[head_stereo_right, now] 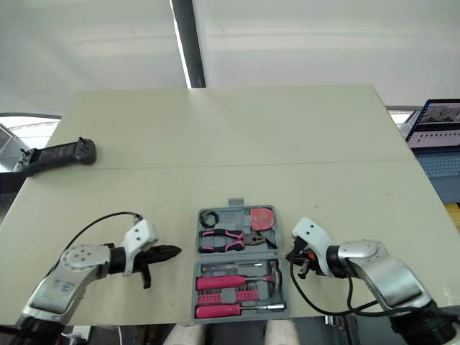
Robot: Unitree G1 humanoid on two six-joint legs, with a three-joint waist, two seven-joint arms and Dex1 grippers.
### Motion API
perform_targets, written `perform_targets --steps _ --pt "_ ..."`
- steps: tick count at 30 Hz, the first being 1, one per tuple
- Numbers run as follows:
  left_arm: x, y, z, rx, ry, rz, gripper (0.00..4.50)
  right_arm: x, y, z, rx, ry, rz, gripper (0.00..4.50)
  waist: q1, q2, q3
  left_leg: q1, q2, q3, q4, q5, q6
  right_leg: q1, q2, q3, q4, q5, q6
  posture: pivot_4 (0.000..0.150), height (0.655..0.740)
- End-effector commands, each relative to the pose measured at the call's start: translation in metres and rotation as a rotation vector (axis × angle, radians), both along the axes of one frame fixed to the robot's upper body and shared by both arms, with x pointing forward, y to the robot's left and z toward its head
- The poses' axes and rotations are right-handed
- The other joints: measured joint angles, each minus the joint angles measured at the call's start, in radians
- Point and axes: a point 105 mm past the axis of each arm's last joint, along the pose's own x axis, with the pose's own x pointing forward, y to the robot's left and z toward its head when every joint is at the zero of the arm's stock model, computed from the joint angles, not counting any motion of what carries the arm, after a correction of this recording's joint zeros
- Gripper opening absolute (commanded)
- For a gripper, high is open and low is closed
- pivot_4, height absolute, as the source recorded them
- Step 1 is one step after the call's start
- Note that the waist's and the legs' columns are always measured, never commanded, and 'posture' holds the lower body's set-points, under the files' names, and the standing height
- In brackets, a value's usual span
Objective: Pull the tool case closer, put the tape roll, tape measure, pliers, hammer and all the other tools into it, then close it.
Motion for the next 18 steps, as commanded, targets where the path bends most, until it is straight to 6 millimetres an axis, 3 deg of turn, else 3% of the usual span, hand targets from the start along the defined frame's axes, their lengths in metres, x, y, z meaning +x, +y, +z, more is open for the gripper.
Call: perform_targets --steps 1,4,9,14,17,18 --pt "-0.012 -0.004 0.029 -0.073 -0.080 -0.079 0.03 0.002 -0.005 0.019 0.046 -0.044 0.004 0.03 0.000 0.000 0.000 0.000 0.000 0.000 0.000 0.000 0.000 0.000 0.000 0.000 0.000 0.000 0.000 0.150 0.7400" --pt "-0.028 -0.009 0.042 -0.126 -0.079 -0.137 0.03 0.003 -0.009 0.031 0.114 -0.042 -0.030 0.03 0.000 0.000 0.000 0.000 0.000 0.000 0.000 0.000 0.000 0.000 0.000 0.000 -0.001 0.000 0.000 0.150 0.7400" --pt "-0.073 -0.033 0.057 -0.237 -0.100 -0.273 0.03 0.002 -0.021 0.053 0.245 -0.025 -0.080 0.03 0.000 0.001 0.000 0.000 0.000 0.001 -0.001 0.000 0.000 0.001 0.000 0.001 -0.002 0.000 0.000 0.150 0.7400" --pt "-0.099 -0.050 0.034 -0.216 -0.082 -0.372 0.03 0.002 -0.025 0.058 0.324 0.003 -0.096 0.03 0.004 0.001 0.000 0.000 0.000 0.001 -0.001 0.000 0.000 0.003 0.000 0.001 -0.005 0.000 0.000 0.150 0.7400" --pt "-0.101 -0.053 0.015 -0.181 -0.094 -0.394 0.03 0.005 -0.024 0.059 0.359 0.021 -0.105 0.03 0.004 0.001 0.001 0.000 0.000 0.002 -0.001 0.000 0.001 0.003 0.000 0.001 -0.005 0.000 0.000 0.150 0.7400" --pt "-0.100 -0.053 0.009 -0.173 -0.104 -0.388 0.00 0.005 -0.023 0.058 0.374 0.038 -0.105 0.55 0.003 0.001 0.001 0.000 0.000 0.002 -0.001 -0.001 0.001 0.003 0.001 0.001 -0.005 0.000 0.000 0.150 0.7400"
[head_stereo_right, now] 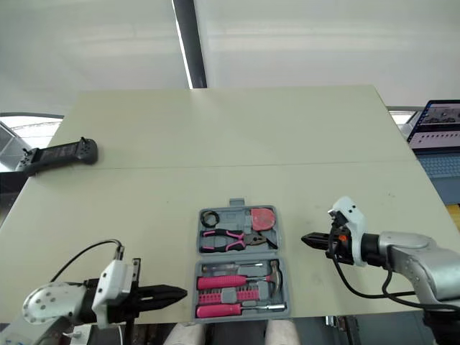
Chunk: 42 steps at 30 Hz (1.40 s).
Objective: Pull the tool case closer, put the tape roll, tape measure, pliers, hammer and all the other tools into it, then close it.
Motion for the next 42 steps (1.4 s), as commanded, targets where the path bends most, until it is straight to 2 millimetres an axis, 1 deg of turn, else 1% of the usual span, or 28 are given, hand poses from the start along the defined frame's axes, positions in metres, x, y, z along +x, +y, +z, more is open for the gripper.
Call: perform_targets --steps 1,6,7,8,9,14,17,25,28,36,38,42 --pt "-0.001 -0.004 -0.019 0.030 -0.050 -0.020 0.00 0.001 0.002 0.007 0.071 0.022 0.017 0.80 -0.001 0.001 0.000 0.000 0.000 0.000 0.000 0.000 0.000 0.000 0.000 0.000 0.000 0.000 0.000 0.150 0.7400" --pt "0.003 -0.004 -0.034 0.039 -0.063 -0.022 0.00 0.004 0.002 0.003 0.122 0.094 0.014 3.14 -0.001 0.001 0.000 0.000 0.000 0.000 0.000 0.000 0.000 0.000 0.000 0.000 0.001 0.000 0.000 0.150 0.7400" --pt "0.003 -0.004 -0.035 0.039 -0.064 -0.023 0.00 0.005 0.003 0.002 0.137 0.109 0.017 3.70 -0.001 0.001 0.000 0.000 0.000 0.000 0.000 0.000 0.000 0.000 0.000 0.000 0.001 0.000 0.000 0.150 0.7400" --pt "0.004 -0.004 -0.037 0.039 -0.061 -0.022 0.00 0.007 0.003 0.001 0.150 0.127 0.019 4.14 -0.003 0.001 0.000 0.000 0.000 0.000 0.000 0.000 0.000 0.000 0.000 0.000 0.001 0.000 0.000 0.150 0.7400" --pt "0.005 -0.004 -0.039 0.041 -0.062 -0.022 0.00 0.009 0.003 -0.001 0.157 0.148 0.022 4.45 -0.003 0.001 0.000 0.000 0.000 0.000 0.000 0.000 0.000 -0.001 0.000 0.000 0.001 0.000 0.000 0.150 0.7400" --pt "0.008 -0.006 -0.042 0.036 -0.056 -0.013 0.00 0.022 0.003 -0.008 0.191 0.212 0.019 4.45 -0.005 0.001 0.000 0.000 0.000 0.000 0.000 0.000 0.000 -0.001 0.000 0.000 0.001 0.000 0.000 0.150 0.7400" --pt "0.008 -0.009 -0.049 0.044 -0.048 -0.012 0.00 0.034 0.007 -0.011 0.211 0.224 0.009 4.45 -0.005 0.001 0.000 0.000 0.000 0.000 0.000 0.000 0.000 -0.001 0.000 -0.001 0.002 0.000 0.000 0.150 0.7400" --pt "0.008 -0.006 -0.067 0.086 -0.024 -0.004 0.00 0.066 0.031 -0.012 0.285 0.232 0.008 4.45 -0.006 0.002 0.001 0.000 0.000 0.000 0.001 0.000 0.000 -0.002 0.000 -0.001 0.003 0.000 0.000 0.150 0.7400" --pt "0.009 -0.006 -0.071 0.093 -0.023 0.000 0.00 0.076 0.040 -0.010 0.316 0.231 0.006 4.45 -0.006 0.003 0.000 0.000 0.000 0.000 0.001 0.000 0.000 -0.002 -0.001 -0.001 0.003 0.000 0.000 0.150 0.7400" --pt "0.010 -0.008 -0.075 0.093 -0.008 0.004 0.00 0.084 0.058 -0.020 0.306 0.260 0.024 4.45 -0.007 0.007 -0.002 0.000 0.000 0.000 0.001 0.000 0.000 -0.002 -0.001 -0.001 0.004 0.000 0.000 0.150 0.7400" --pt "0.010 -0.009 -0.075 0.094 -0.003 0.004 0.00 0.085 0.060 -0.020 0.312 0.266 0.027 4.45 -0.008 0.008 -0.002 0.000 0.000 0.000 0.001 0.000 0.000 -0.002 -0.001 -0.001 0.005 0.000 0.000 0.150 0.7400" --pt "0.010 -0.007 -0.078 0.117 0.011 0.012 0.00 0.089 0.074 -0.017 0.362 0.265 0.044 4.45 -0.010 0.010 -0.004 0.000 0.000 0.000 0.001 0.000 0.000 -0.003 -0.001 -0.001 0.005 0.000 0.000 0.150 0.7400"
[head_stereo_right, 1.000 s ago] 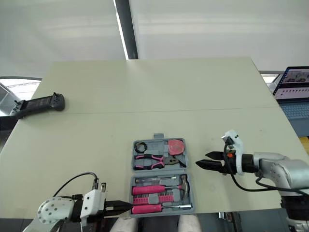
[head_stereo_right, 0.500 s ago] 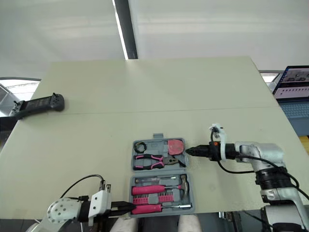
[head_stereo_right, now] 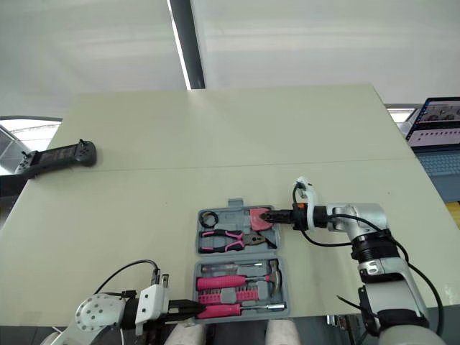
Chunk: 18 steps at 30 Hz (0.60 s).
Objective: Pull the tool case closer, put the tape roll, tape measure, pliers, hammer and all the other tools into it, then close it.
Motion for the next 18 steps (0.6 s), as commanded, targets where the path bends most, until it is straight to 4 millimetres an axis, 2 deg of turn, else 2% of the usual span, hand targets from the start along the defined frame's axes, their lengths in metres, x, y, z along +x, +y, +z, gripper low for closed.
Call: perform_targets --steps 1,5,10,18 --pt "-0.001 0.005 -0.012 0.054 0.044 0.033 0.00 0.004 0.012 0.011 0.061 -0.027 0.023 4.45 -0.001 0.001 -0.001 0.000 0.000 0.000 0.000 0.000 0.000 0.000 0.000 0.000 0.000 0.000 0.000 0.150 0.7400" --pt "0.000 0.006 -0.013 0.067 0.043 0.043 0.00 0.006 0.019 0.020 0.113 -0.026 0.035 4.45 -0.003 0.002 -0.001 0.000 0.000 0.000 0.000 0.000 0.000 0.000 0.000 0.000 0.001 0.000 0.000 0.150 0.7400" --pt "0.002 0.008 -0.013 0.076 0.038 0.050 0.00 -0.002 0.018 0.037 0.167 -0.035 0.063 4.45 -0.001 0.003 -0.001 0.000 0.000 0.000 0.000 0.000 0.000 0.000 0.000 0.000 0.001 0.000 0.000 0.150 0.7400" --pt "0.006 0.013 -0.012 0.102 0.015 0.069 0.00 -0.035 0.013 0.059 0.143 -0.103 0.146 4.45 0.003 0.003 -0.001 0.000 0.000 0.000 0.000 0.000 0.000 0.000 0.000 0.000 0.000 0.000 0.000 0.150 0.7400"
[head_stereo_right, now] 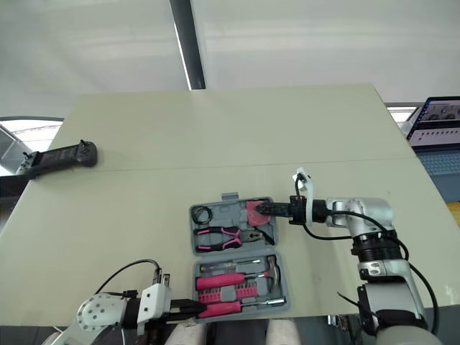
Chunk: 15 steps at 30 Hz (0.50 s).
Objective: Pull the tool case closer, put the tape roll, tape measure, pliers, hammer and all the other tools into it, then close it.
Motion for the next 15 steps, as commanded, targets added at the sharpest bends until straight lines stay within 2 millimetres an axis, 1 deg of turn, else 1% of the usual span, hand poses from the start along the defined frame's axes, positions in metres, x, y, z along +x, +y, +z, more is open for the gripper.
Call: perform_targets --steps 1,4,7,10,11,12,14,15 --pt "0.005 0.015 -0.012 0.093 0.011 0.064 0.00 -0.021 0.006 0.021 0.038 -0.059 0.091 4.45 0.000 0.000 0.000 0.000 0.000 0.000 0.000 0.000 0.000 0.000 0.000 0.000 0.000 0.000 0.000 0.150 0.7400" --pt "0.007 0.017 -0.010 0.099 0.001 0.084 0.00 -0.041 0.005 0.028 0.021 -0.074 0.133 4.45 0.001 0.000 0.000 0.000 0.000 0.000 0.000 0.000 0.000 0.000 0.000 0.000 0.000 0.000 0.000 0.150 0.7400" --pt "0.009 0.023 -0.001 0.099 -0.028 0.133 0.00 -0.071 -0.001 0.036 0.003 -0.078 0.182 4.45 0.003 0.000 0.000 0.000 0.000 0.000 0.000 0.000 0.000 0.000 0.000 0.000 -0.001 0.000 0.000 0.150 0.7400" --pt "0.009 0.029 0.015 0.087 -0.055 0.215 0.00 -0.101 -0.010 0.036 -0.040 -0.058 0.206 4.45 0.005 -0.001 0.000 0.000 0.000 0.000 -0.001 0.000 0.000 0.000 0.000 0.000 -0.001 0.000 0.000 0.150 0.7400" --pt "0.008 0.034 0.023 0.085 -0.061 0.265 0.00 -0.111 -0.015 0.034 -0.066 -0.050 0.198 4.45 0.005 -0.001 0.001 -0.001 0.000 0.000 -0.001 0.000 0.000 0.000 0.001 0.000 -0.001 0.000 0.000 0.150 0.7400" --pt "0.005 0.040 0.032 0.064 -0.038 0.328 0.00 -0.121 -0.020 0.033 -0.091 -0.047 0.194 4.45 0.006 -0.002 0.001 -0.001 0.000 0.000 -0.001 -0.001 0.001 0.000 0.001 0.000 -0.002 0.000 0.000 0.150 0.7400" --pt "-0.014 0.055 0.053 0.002 0.063 0.426 0.00 -0.139 -0.034 0.032 -0.146 -0.049 0.174 4.45 0.008 -0.005 0.003 -0.001 0.000 0.000 -0.001 -0.001 0.002 0.000 0.001 0.000 -0.002 0.000 0.000 0.150 0.7400" --pt "-0.026 0.062 0.060 -0.013 0.118 0.459 0.00 -0.144 -0.040 0.032 -0.173 -0.053 0.156 4.45 0.008 -0.007 0.004 -0.002 0.001 0.000 -0.001 -0.002 0.003 0.000 0.001 0.000 -0.003 0.000 0.000 0.150 0.7400"
